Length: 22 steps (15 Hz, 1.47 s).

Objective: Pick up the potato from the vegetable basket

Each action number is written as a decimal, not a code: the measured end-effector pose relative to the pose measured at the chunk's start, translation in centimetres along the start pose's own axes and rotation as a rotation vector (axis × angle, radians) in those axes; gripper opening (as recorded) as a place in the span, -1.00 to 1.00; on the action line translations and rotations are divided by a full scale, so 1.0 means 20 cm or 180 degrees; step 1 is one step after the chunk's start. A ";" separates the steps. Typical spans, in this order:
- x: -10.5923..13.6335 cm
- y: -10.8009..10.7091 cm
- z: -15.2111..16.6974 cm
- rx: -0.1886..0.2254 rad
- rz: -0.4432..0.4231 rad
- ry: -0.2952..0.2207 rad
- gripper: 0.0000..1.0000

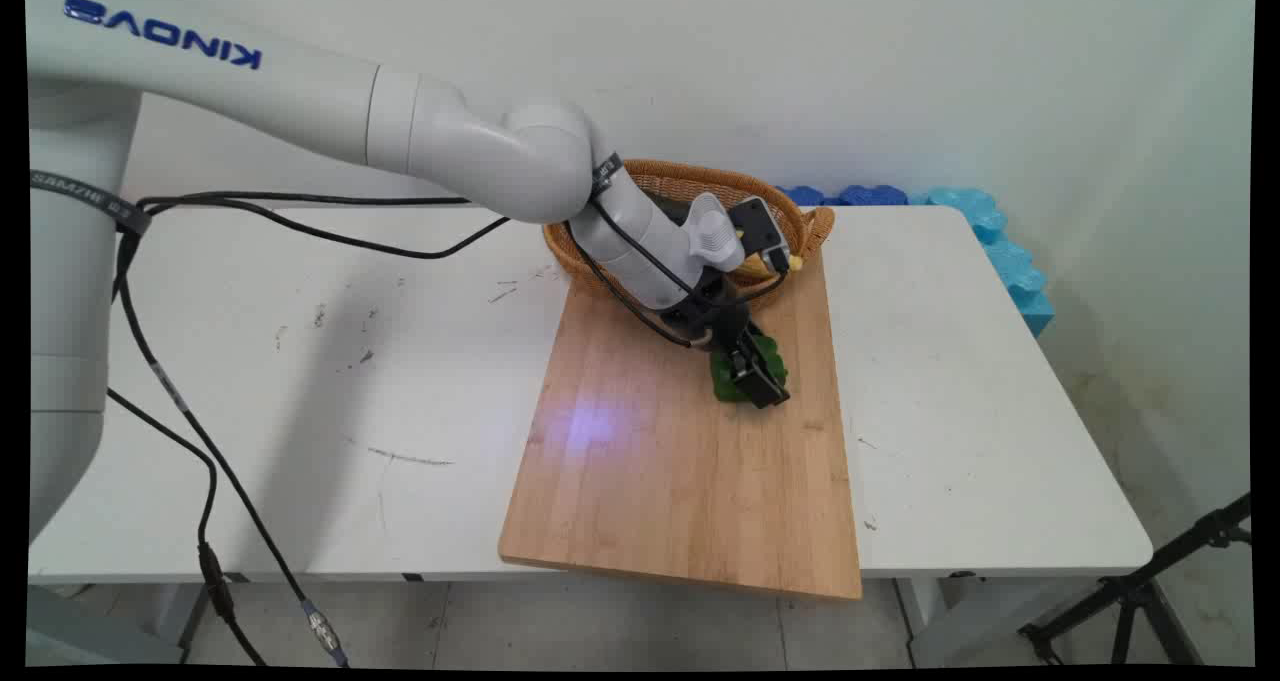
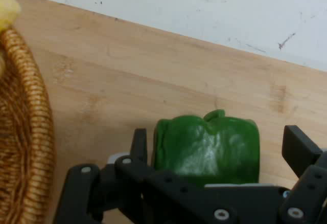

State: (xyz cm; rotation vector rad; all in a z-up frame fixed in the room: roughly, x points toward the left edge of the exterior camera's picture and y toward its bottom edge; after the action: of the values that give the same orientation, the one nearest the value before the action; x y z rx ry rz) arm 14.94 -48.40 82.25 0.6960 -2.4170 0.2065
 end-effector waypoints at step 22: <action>-0.02 -0.21 -0.68 0.0358 0.0231 0.0109 1.00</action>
State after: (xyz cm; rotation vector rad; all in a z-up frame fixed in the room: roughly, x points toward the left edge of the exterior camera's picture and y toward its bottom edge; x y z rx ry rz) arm 24.31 -47.76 92.85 0.6491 -2.4144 0.3833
